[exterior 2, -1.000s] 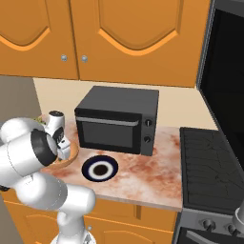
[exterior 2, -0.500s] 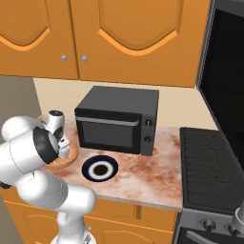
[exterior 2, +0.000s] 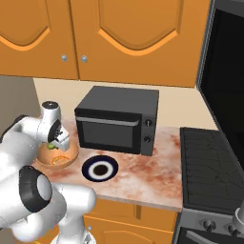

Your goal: Remove the mango from the bowl and place it on the small plate. Then place the bowl with only the shrimp in the microwave, close the door, and press the start button to microwave the shrimp.

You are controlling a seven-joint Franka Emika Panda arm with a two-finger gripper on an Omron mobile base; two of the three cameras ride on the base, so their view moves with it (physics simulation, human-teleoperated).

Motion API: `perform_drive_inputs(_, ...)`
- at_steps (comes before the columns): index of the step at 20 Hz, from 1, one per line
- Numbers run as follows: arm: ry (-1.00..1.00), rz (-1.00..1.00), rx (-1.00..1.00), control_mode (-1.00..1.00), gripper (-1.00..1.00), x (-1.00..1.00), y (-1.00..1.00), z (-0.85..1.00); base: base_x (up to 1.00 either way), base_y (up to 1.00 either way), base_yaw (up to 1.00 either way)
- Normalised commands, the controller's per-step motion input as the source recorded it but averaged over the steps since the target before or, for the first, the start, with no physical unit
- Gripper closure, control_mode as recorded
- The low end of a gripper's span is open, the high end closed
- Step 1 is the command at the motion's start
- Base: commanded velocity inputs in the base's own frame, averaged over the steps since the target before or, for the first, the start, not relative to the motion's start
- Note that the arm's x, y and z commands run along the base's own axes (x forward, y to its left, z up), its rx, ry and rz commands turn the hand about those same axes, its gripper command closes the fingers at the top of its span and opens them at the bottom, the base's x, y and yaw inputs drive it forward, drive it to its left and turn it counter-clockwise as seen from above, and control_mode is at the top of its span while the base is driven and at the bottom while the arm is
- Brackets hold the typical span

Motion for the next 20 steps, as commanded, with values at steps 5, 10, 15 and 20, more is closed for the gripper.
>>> perform_drive_inputs(5,-0.02,-0.21,0.00,-1.00,1.00,-0.72,-0.70,0.65,0.00,0.00,0.00)
perform_drive_inputs(10,0.00,-0.22,0.00,-1.00,1.00,-0.58,-0.95,0.51,0.00,0.00,0.00)
perform_drive_inputs(15,0.05,-0.20,0.00,-1.00,1.00,-0.21,-0.99,0.15,0.00,0.00,0.00)
perform_drive_inputs(20,0.19,-0.11,0.00,-1.00,1.00,0.24,-0.72,-0.17,0.00,0.00,0.00)
